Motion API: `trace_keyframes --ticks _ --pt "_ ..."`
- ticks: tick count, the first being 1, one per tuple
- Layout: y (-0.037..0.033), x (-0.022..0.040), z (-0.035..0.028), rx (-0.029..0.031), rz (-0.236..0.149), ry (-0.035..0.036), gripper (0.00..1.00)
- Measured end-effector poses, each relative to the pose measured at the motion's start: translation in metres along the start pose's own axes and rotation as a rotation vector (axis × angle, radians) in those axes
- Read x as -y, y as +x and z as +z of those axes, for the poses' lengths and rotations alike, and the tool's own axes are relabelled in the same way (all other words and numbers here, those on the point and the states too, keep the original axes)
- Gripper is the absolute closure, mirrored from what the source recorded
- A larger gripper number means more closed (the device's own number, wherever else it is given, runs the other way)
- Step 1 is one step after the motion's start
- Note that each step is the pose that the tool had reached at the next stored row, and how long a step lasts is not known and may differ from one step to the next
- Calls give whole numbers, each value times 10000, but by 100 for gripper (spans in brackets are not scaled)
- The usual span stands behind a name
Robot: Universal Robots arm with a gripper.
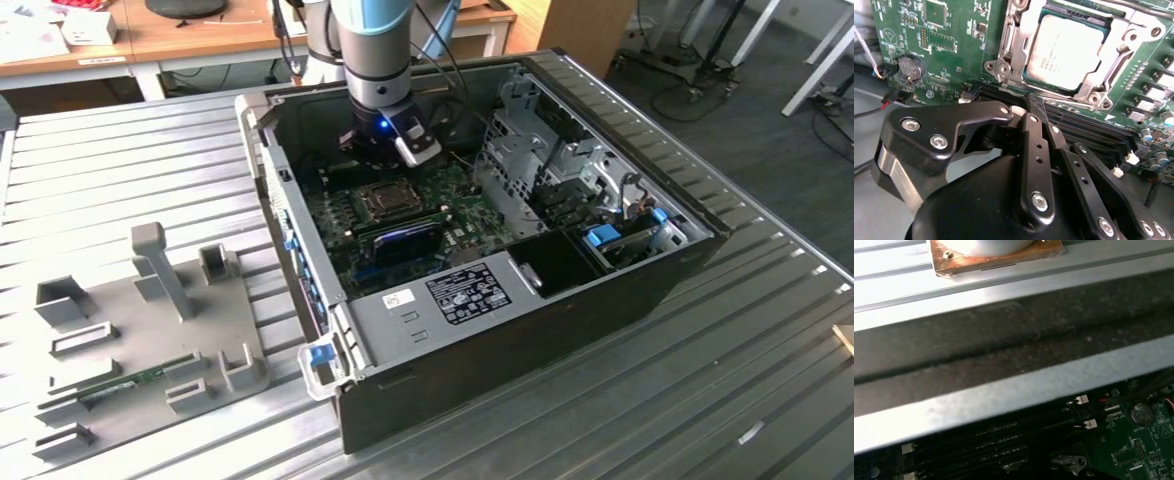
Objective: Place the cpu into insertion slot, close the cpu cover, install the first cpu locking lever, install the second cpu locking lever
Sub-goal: 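Install the first cpu locking lever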
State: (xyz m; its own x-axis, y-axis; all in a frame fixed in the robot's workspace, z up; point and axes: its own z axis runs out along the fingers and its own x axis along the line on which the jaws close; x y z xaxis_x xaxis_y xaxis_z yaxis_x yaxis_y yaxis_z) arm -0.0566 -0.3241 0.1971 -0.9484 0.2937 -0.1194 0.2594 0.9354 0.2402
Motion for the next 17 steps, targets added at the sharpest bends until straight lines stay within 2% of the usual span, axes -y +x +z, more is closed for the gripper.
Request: trace_keyframes --ticks 11,17 --pt "1 5 20 160 639 79 90" --pt "1 5 24 194 776 95 90"
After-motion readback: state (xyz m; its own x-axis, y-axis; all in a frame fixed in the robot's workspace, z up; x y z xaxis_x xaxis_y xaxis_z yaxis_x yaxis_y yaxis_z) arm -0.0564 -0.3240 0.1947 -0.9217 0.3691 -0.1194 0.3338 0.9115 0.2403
